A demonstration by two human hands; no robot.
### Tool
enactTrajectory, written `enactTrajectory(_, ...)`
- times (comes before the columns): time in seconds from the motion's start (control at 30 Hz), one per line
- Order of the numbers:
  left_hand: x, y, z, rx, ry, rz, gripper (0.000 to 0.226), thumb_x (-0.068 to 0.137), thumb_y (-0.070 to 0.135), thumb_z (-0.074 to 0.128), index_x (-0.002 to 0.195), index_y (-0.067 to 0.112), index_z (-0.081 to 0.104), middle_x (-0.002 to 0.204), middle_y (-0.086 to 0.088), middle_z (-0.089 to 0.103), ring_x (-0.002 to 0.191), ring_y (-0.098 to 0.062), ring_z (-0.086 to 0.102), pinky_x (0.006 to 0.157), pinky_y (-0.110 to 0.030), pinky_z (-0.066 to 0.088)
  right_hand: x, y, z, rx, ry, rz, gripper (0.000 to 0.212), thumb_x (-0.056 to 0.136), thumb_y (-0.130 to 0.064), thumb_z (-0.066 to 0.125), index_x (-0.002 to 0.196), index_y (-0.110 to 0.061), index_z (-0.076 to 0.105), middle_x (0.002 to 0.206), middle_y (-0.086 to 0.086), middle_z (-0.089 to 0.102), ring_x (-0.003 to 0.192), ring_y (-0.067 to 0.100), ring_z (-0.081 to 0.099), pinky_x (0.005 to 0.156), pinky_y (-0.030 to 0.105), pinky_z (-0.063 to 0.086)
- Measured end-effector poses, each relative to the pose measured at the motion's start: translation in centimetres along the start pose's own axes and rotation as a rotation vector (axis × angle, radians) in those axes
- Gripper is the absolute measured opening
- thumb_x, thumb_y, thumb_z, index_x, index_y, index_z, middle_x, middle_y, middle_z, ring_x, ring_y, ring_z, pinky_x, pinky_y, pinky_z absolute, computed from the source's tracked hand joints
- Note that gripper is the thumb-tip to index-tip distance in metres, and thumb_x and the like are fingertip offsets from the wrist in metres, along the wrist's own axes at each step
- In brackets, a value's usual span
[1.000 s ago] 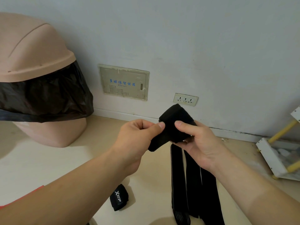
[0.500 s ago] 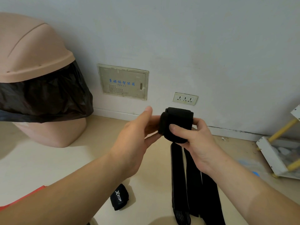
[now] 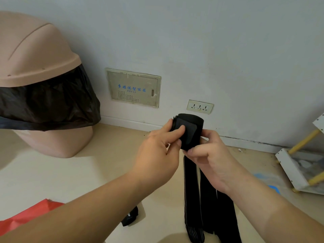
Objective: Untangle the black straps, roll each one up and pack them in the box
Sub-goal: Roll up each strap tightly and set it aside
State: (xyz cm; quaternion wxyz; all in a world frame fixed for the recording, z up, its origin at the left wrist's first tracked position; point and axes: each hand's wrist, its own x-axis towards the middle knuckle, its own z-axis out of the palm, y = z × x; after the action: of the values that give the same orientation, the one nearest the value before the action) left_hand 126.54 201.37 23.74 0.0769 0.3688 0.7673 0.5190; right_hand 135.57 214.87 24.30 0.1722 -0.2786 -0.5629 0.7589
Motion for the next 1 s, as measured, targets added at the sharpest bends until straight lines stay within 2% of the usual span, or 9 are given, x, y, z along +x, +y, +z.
enactTrajectory(0.1, -0.5, 0.3, 0.3, 0.23, -0.025, 0.119, 0.052, 0.102, 0.019, 0.049, 0.151, 0.032, 0.057, 0.17, 0.001, 0.033, 0.141, -0.02, 0.038, 0.113, -0.01, 0.019, -0.3, -0.1, -0.1, 0.165, -0.067, 0.036, 0.066, 0.074, 0.002, 0.067, 0.138, 0.001, 0.055, 0.132, 0.024, 0.072, 0.114, 0.029, 0.074, 0.108, 0.045, 0.054)
enactTrajectory(0.23, -1.3, 0.8, 0.6, 0.391, -0.095, 0.243, 0.071, 0.093, 0.017, 0.047, 0.162, 0.028, 0.041, 0.175, -0.008, 0.021, 0.138, -0.029, 0.034, 0.115, -0.027, 0.026, -0.1, -0.6, 0.2, 0.107, -0.101, 0.04, 0.058, 0.093, -0.038, 0.076, 0.141, -0.006, 0.064, 0.133, 0.008, 0.075, 0.12, 0.02, 0.072, 0.094, 0.036, 0.054)
enactTrajectory(0.33, -1.6, 1.2, 0.4, 0.272, -0.146, 0.231, 0.077, 0.09, 0.006, 0.05, 0.161, 0.032, 0.036, 0.173, -0.003, 0.028, 0.141, -0.021, 0.033, 0.114, -0.016, 0.026, 0.5, -0.3, 0.2, 0.071, -0.026, 0.067, 0.088, 0.079, -0.058, 0.089, 0.143, -0.007, 0.058, 0.134, 0.01, 0.074, 0.122, 0.024, 0.073, 0.103, 0.043, 0.055)
enactTrajectory(0.4, -1.8, 1.2, 0.4, 0.164, -0.159, 0.196, 0.075, 0.088, -0.001, 0.053, 0.155, 0.03, 0.042, 0.165, 0.001, 0.042, 0.14, -0.009, 0.036, 0.11, -0.007, 0.028, 0.5, -0.3, 0.0, 0.069, -0.006, 0.062, 0.083, 0.078, -0.057, 0.09, 0.14, -0.009, 0.063, 0.129, 0.009, 0.077, 0.119, 0.023, 0.075, 0.108, 0.048, 0.054)
enactTrajectory(0.53, -1.8, 1.2, 0.3, 0.041, -0.1, 0.104, 0.062, 0.09, 0.006, 0.057, 0.145, 0.033, 0.049, 0.148, 0.016, 0.057, 0.127, 0.003, 0.049, 0.102, -0.013, 0.041, 0.3, -0.6, -0.3, 0.001, -0.015, 0.055, 0.073, 0.074, -0.053, 0.086, 0.132, -0.011, 0.07, 0.124, 0.009, 0.079, 0.115, 0.025, 0.076, 0.108, 0.052, 0.055)
enactTrajectory(0.7, -1.5, 1.4, -0.5, -0.198, -0.117, -0.096, 0.054, 0.101, 0.004, 0.056, 0.134, 0.046, 0.046, 0.141, 0.025, 0.064, 0.105, 0.001, 0.067, 0.091, -0.012, 0.05, 0.7, -0.6, -0.7, -0.002, 0.114, 0.059, 0.075, 0.066, -0.043, 0.09, 0.126, -0.007, 0.062, 0.118, 0.012, 0.079, 0.104, 0.029, 0.08, 0.099, 0.056, 0.061)
enactTrajectory(0.83, -0.2, 1.1, -0.6, -0.362, 0.057, -0.211, 0.026, 0.103, 0.004, 0.061, 0.118, 0.024, 0.07, 0.113, 0.008, 0.079, 0.104, -0.008, 0.075, 0.095, -0.033, 0.061, 0.8, -0.2, -0.5, -0.074, 0.116, 0.079, 0.06, 0.082, -0.04, 0.085, 0.125, -0.008, 0.058, 0.119, 0.012, 0.076, 0.098, 0.028, 0.081, 0.093, 0.055, 0.064)
enactTrajectory(0.9, 0.3, 0.9, -0.8, -0.357, 0.121, -0.255, 0.013, 0.101, 0.011, 0.068, 0.102, 0.021, 0.076, 0.094, 0.005, 0.081, 0.091, -0.01, 0.076, 0.085, -0.031, 0.064, 0.8, 0.0, -0.2, -0.085, 0.096, 0.08, 0.051, 0.09, -0.036, 0.082, 0.125, -0.01, 0.058, 0.12, 0.012, 0.075, 0.098, 0.029, 0.081, 0.092, 0.054, 0.064)
enactTrajectory(1.0, 0.5, 0.6, -0.7, -0.355, 0.142, -0.285, 0.004, 0.098, 0.019, 0.073, 0.095, 0.019, 0.076, 0.087, 0.004, 0.079, 0.077, -0.005, 0.07, 0.079, -0.032, 0.061, 0.7, -0.2, 0.2, -0.107, 0.08, 0.044, 0.045, 0.091, -0.035, 0.081, 0.123, -0.011, 0.059, 0.119, 0.011, 0.075, 0.099, 0.028, 0.08, 0.089, 0.053, 0.065)
